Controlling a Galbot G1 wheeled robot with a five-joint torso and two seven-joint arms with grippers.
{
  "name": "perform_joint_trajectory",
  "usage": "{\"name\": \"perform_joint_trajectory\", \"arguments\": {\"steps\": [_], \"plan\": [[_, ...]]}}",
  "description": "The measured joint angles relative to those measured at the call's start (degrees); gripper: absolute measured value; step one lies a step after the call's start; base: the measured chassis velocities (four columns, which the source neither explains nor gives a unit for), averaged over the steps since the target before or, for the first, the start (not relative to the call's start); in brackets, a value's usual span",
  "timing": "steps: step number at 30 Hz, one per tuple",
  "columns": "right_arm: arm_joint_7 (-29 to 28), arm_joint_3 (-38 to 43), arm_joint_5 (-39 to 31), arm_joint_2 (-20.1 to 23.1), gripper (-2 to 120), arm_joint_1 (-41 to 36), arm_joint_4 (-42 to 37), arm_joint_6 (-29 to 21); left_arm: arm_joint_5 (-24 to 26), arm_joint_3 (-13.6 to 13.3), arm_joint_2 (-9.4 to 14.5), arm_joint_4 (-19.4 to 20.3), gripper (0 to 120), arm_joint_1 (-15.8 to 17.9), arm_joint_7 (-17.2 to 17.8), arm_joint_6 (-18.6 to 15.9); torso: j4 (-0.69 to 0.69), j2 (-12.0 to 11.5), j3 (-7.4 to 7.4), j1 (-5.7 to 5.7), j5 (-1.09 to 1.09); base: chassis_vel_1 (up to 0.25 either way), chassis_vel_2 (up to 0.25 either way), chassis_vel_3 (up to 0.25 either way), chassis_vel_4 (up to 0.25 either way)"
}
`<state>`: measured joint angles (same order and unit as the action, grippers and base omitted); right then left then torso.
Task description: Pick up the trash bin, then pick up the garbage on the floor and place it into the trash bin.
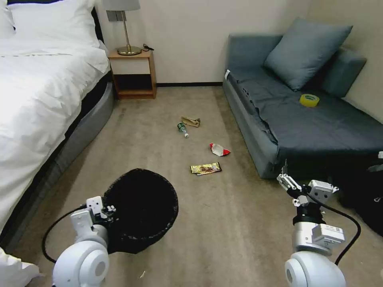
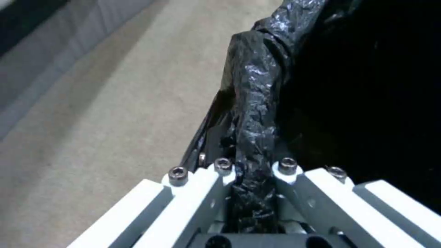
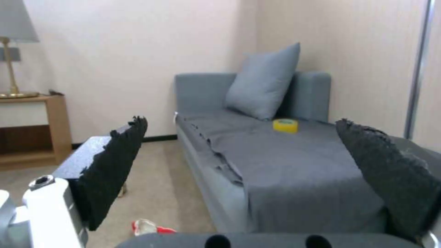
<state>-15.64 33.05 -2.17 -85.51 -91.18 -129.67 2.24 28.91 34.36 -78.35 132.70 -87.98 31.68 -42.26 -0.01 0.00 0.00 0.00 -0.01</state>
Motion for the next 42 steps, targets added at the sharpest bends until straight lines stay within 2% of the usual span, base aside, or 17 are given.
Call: {"name": "perform_joint_trajectory", "arguments": {"steps": [8, 17, 24, 42], "plan": [[3.0, -1.0, 0.2, 1.0, 100, -0.6, 0.8, 2.0, -3.7, 1.3, -1.5, 0.9, 3, -1.4, -1.5, 0.0, 0.01, 0.0, 0.0, 0.0, 0.01, 0.0, 0.0, 0.0, 0.0], [5.4, -1.7, 0.7, 1.2, 100, -0.7, 1.7, 4.6, -3.8, 2.4, -2.0, 1.4, 3, -1.6, -2.2, 0.1, 0.0, 0.0, 0.0, 0.0, 0.0, 0.0, 0.0, 0.0, 0.0], [6.1, -2.4, 1.0, 1.2, 100, -0.6, 1.9, 4.8, -3.6, 4.4, -2.1, 1.3, 3, -1.2, -3.0, 0.1, 0.01, 0.0, 0.0, 0.0, 0.0, -0.017, 0.024, 0.023, -0.02], [6.5, -2.9, 1.2, 1.7, 100, 0.0, 2.8, 4.5, -3.5, 6.7, -2.2, 0.2, 3, -0.3, -3.7, 0.3, 0.01, 0.0, 0.0, 0.0, 0.01, -0.183, 0.188, 0.183, -0.179]]}}
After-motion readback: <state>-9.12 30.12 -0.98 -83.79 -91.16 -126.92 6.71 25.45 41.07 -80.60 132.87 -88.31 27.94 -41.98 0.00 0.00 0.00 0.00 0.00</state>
